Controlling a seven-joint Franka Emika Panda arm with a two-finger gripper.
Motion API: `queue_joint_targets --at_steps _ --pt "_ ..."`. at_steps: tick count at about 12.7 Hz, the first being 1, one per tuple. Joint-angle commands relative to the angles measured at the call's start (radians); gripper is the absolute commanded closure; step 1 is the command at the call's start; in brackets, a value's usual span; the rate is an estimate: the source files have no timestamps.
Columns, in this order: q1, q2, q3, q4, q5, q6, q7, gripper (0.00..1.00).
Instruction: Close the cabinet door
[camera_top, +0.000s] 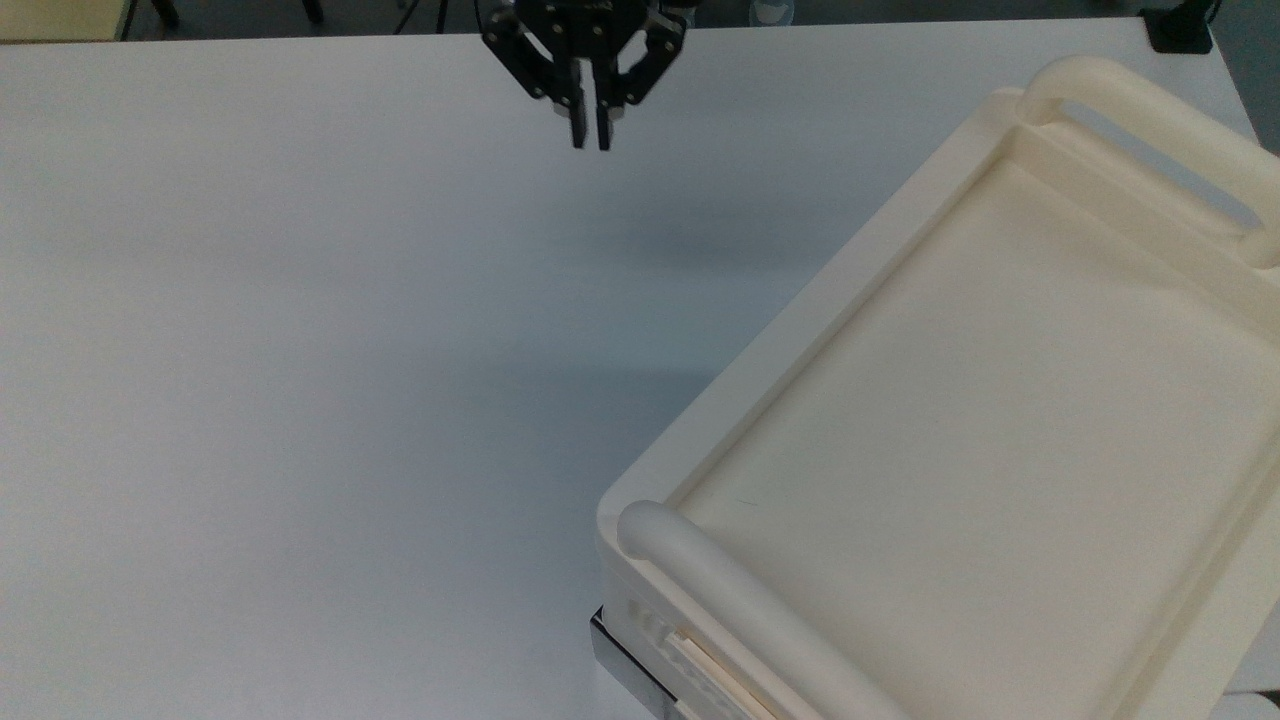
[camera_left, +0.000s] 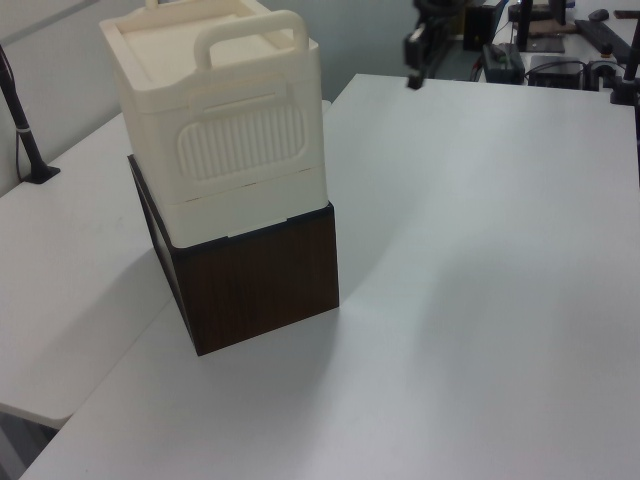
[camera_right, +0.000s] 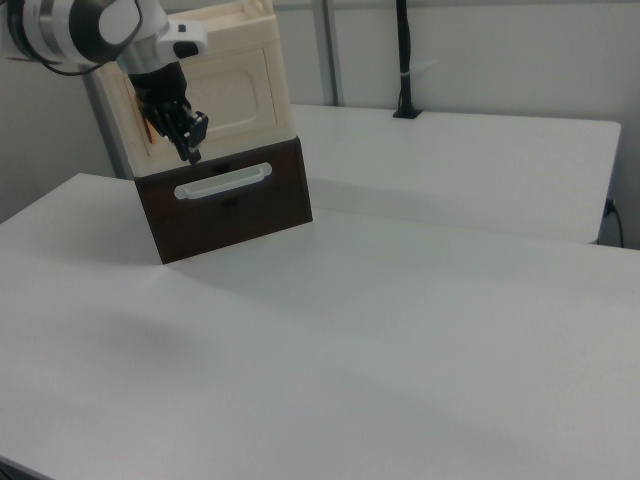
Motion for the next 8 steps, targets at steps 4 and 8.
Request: queue_joint_targets --at_steps 4,8 --pt "0.111 -0.156 -0.238 -0.079 0.007 -0.202 -0.146 0.0" --pt "0.116 -0.157 -0.306 -0.076 0.008 -0.2 -0.327 0.0"
